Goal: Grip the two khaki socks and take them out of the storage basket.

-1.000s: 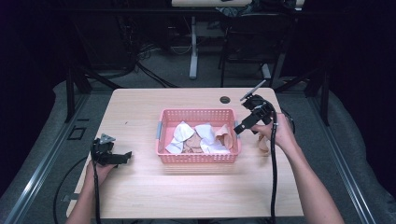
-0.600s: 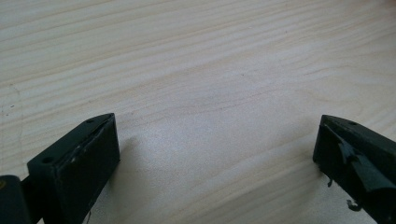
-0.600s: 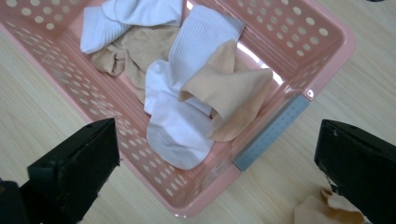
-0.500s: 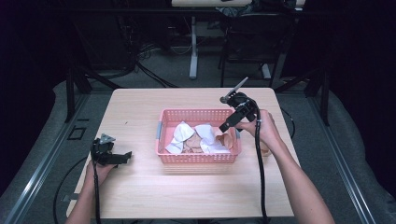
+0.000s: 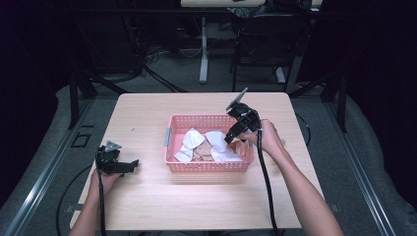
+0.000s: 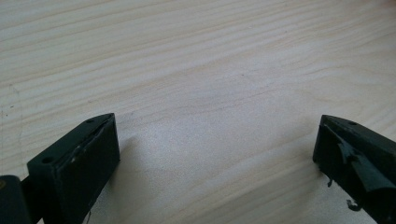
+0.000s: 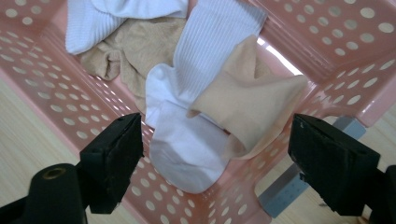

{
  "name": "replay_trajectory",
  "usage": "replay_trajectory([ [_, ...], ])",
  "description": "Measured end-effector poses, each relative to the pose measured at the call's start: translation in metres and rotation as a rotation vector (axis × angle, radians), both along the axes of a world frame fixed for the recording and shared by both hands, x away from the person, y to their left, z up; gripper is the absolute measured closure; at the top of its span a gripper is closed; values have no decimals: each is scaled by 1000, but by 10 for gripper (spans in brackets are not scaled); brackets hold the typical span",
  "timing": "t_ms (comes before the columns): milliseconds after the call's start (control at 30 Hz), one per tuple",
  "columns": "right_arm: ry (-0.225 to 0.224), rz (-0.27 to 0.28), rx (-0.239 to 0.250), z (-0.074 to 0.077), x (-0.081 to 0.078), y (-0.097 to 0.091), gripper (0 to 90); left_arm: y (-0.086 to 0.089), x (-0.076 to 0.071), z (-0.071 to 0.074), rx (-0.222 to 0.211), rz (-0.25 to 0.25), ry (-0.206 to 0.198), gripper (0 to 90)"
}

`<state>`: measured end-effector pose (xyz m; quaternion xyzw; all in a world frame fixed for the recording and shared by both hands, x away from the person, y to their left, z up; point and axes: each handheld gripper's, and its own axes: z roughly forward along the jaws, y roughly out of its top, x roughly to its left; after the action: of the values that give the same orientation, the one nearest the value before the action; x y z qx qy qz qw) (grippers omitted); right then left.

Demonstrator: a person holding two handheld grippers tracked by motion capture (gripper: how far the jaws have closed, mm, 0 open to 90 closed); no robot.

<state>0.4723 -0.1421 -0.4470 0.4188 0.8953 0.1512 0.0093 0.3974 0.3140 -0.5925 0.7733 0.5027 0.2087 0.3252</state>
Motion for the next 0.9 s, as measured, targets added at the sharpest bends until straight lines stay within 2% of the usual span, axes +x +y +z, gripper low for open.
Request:
replay_trajectory([
  [133,7,-19,-12,-8,2,3,240,0,0,0,0,-1,0,4],
  [167,3,-32,-21,-12,2,4,257,0,0,0,0,-1,0,4],
  [200,17,-29,-46,-13,4,3,279,0,0,0,0,-1,0,4],
  [233,15,-50,-39,-17,5,3,296,0,0,0,0,-1,0,4],
  [267,27,-40,-60,-19,7,1,321,0,0,0,0,-1,0,4],
  [300,26,-62,-47,-22,7,1,349,0,0,0,0,-1,0,4],
  [333,43,-47,-67,-23,9,0,370,0,0,0,0,-1,0,4],
  [400,35,-69,-63,-28,10,0,444,0,0,0,0,-1,0,4],
  [467,54,-62,-85,-31,13,-1,495,0,0,0,0,-1,0,4],
  [533,62,-69,-84,-32,14,-2,568,0,0,0,0,-1,0,4],
  [567,50,-83,-70,-33,14,-2,622,0,0,0,0,-1,0,4],
  [600,63,-76,-87,-32,15,-3,657,0,0,0,0,-2,0,4],
  [667,56,-95,-73,-35,15,-3,720,0,0,0,0,-2,0,4],
  [733,66,-84,-93,-35,16,-5,768,0,0,0,0,-2,0,4],
  [867,51,-102,-75,-35,16,-6,842,0,0,0,-2,-1,-1,4],
  [900,58,-89,-79,-33,16,-7,848,0,0,0,0,-2,0,4],
])
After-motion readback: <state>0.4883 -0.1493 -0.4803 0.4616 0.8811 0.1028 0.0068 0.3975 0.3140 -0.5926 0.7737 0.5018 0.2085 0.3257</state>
